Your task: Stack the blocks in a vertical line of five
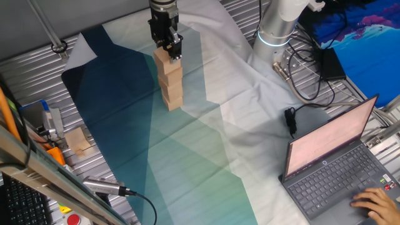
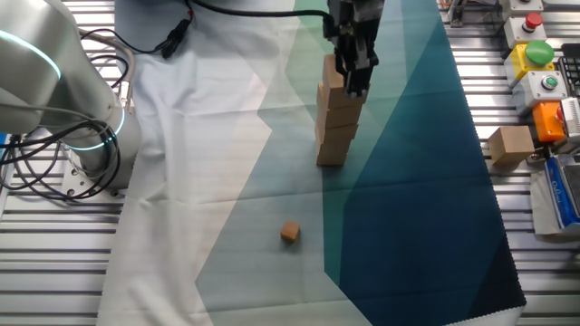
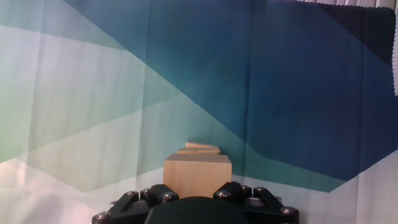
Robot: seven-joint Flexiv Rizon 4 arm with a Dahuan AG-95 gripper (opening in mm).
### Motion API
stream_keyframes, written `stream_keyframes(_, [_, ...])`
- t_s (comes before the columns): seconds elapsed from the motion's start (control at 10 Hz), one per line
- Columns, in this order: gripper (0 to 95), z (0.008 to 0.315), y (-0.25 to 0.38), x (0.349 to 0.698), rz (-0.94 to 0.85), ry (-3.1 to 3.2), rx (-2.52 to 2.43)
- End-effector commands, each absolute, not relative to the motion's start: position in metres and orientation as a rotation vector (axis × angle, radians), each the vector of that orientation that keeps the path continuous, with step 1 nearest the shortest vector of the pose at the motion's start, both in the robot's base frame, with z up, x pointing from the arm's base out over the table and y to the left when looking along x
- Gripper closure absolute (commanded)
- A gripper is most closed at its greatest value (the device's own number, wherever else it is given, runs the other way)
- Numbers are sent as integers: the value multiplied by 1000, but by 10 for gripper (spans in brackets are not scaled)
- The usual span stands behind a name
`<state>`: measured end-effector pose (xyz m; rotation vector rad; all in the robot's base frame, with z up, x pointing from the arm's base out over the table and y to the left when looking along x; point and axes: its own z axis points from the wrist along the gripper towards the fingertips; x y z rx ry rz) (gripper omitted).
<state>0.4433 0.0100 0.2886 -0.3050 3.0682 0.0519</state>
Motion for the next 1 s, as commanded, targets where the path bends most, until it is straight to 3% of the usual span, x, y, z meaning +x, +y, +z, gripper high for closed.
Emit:
stream_keyframes(0.1, [950,286,10,442,49,3060,-308])
stream_keyframes(1.0, [950,280,13,441,43,3049,-302])
